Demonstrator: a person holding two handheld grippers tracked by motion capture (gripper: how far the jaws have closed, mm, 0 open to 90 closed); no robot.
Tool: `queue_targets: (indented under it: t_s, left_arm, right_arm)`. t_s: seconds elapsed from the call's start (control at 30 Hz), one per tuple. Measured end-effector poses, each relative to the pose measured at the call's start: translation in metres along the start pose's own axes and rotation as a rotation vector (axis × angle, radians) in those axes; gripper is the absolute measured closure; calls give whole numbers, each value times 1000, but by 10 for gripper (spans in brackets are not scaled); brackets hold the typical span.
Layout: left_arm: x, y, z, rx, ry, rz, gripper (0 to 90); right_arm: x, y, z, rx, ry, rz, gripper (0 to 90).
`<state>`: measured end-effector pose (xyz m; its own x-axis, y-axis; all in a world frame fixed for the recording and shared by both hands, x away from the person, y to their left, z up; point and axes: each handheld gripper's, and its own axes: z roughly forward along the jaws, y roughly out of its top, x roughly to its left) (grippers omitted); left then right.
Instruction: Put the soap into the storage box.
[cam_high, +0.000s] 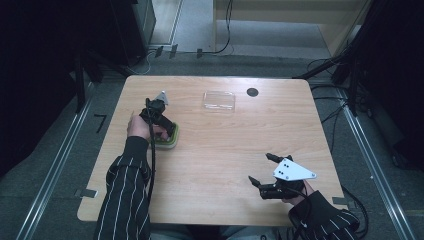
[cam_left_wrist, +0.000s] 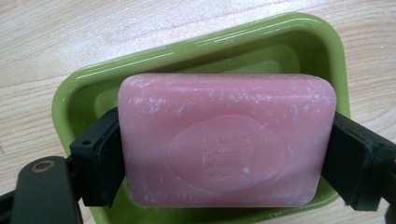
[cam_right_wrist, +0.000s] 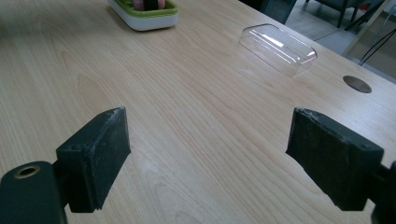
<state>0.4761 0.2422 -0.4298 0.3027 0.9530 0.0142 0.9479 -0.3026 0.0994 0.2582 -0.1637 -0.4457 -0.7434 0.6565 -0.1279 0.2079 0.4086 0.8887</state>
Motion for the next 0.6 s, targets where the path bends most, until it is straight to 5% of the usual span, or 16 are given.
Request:
queue_targets:
  t_s: [0.6]
  left_arm:
    - [1,1,12,14,23,-51,137]
  right_arm:
    - [0,0,0,-1,-3,3,138]
